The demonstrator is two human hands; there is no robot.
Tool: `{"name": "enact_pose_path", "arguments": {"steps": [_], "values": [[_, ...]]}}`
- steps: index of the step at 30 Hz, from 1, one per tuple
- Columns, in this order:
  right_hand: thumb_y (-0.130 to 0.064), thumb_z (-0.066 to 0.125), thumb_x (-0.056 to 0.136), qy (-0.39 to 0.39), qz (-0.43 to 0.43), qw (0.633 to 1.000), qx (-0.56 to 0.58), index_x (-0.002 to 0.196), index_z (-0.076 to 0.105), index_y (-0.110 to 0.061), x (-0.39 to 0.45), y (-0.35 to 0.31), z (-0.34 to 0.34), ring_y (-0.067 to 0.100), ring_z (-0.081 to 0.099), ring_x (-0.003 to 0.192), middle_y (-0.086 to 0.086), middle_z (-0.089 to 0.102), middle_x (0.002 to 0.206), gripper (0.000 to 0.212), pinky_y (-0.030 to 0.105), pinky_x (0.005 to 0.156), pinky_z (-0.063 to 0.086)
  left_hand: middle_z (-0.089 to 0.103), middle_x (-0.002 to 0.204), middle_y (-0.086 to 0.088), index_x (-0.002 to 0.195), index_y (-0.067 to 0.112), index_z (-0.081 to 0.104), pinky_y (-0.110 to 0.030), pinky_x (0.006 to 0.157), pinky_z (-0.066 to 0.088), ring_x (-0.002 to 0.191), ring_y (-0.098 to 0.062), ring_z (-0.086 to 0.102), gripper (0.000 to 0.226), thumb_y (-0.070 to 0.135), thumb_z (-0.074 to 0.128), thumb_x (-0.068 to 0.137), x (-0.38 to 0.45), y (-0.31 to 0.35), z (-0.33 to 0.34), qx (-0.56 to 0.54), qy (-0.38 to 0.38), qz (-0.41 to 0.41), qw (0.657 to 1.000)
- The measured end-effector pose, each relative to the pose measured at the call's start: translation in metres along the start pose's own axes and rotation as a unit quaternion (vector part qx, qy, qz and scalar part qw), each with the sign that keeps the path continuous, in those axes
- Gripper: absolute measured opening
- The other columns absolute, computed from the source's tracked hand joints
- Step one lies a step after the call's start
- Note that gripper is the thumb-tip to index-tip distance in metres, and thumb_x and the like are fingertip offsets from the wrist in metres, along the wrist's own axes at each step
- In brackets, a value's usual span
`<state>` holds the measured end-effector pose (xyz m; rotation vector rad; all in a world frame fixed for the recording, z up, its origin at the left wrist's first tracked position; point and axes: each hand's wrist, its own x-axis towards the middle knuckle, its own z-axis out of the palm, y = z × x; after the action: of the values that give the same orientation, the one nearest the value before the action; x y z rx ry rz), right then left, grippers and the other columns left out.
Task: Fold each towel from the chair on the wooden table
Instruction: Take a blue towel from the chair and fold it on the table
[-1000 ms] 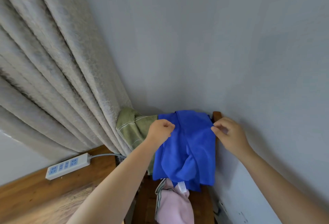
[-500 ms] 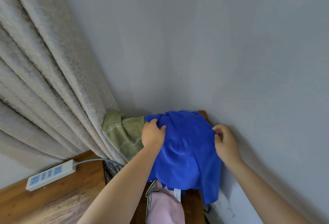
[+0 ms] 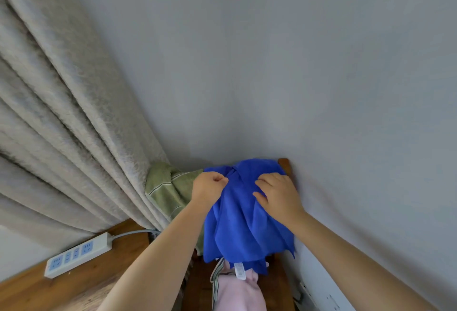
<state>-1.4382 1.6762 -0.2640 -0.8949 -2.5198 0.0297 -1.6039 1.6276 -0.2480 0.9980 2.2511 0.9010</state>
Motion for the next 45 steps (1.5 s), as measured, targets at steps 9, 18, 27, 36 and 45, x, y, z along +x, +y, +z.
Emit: {"name": "enact_pose_path", "arguments": {"steps": [9, 18, 27, 36, 45], "values": [[-0.007, 0.087, 0.037, 0.000, 0.036, 0.999, -0.033, 0.050, 0.061, -0.010, 0.014, -0.007, 0.005, 0.020, 0.060, 0.050, 0.002, 0.061, 0.053, 0.029, 0.024, 0.046, 0.046, 0.037, 0.056, -0.001, 0.068, 0.009, 0.049, -0.022, 0.049, 0.028, 0.053, -0.013, 0.033, 0.020, 0.009, 0.053, 0.087, -0.007, 0.008, -0.011, -0.035, -0.015, -0.010, 0.999], [-0.005, 0.054, 0.088, 0.120, 0.292, 0.811, 0.493, 0.059, 0.054, -0.014, 0.036, 0.025, -0.068, 0.016, 0.047, 0.060, 0.005, 0.052, 0.059, 0.030, 0.023, 0.059, 0.041, 0.054, 0.059, 0.004, 0.063, 0.021, 0.062, -0.004, 0.039, 0.037, 0.055, -0.005, 0.047, 0.027, 0.006, 0.060, 0.086, -0.038, 0.050, -0.024, -0.316, -0.009, 0.016, 0.948], [-0.007, 0.055, 0.087, 0.207, 0.220, 0.779, 0.550, 0.062, 0.054, -0.022, 0.022, -0.051, -0.159, 0.003, 0.051, 0.055, -0.009, 0.056, 0.055, 0.030, 0.020, 0.059, 0.044, 0.051, 0.044, 0.008, 0.062, 0.014, 0.052, -0.014, 0.047, 0.032, 0.045, -0.002, 0.044, 0.031, 0.003, 0.049, 0.092, -0.139, 0.050, -0.129, -0.467, 0.106, 0.075, 0.875], [-0.011, 0.052, 0.088, 0.156, 0.142, 0.812, 0.544, 0.082, 0.060, -0.001, -0.056, -0.194, -0.176, 0.006, 0.041, 0.057, -0.002, 0.045, 0.060, 0.015, 0.016, 0.056, 0.036, 0.050, 0.037, 0.007, 0.063, 0.011, 0.048, -0.010, 0.038, 0.038, 0.034, 0.000, 0.047, 0.032, 0.004, 0.042, 0.094, -0.308, -0.061, -0.214, -0.480, 0.223, 0.063, 0.846], [-0.005, 0.048, 0.087, -0.025, 0.140, 0.865, 0.482, 0.068, 0.053, -0.001, -0.136, -0.342, -0.100, 0.019, 0.027, 0.061, 0.009, 0.031, 0.054, 0.020, 0.022, 0.044, 0.022, 0.038, 0.061, -0.007, 0.063, 0.011, 0.037, -0.018, 0.044, 0.030, 0.047, -0.016, 0.042, 0.031, 0.001, 0.035, 0.091, -0.449, -0.239, -0.255, -0.229, 0.274, -0.267, 0.895]]}}
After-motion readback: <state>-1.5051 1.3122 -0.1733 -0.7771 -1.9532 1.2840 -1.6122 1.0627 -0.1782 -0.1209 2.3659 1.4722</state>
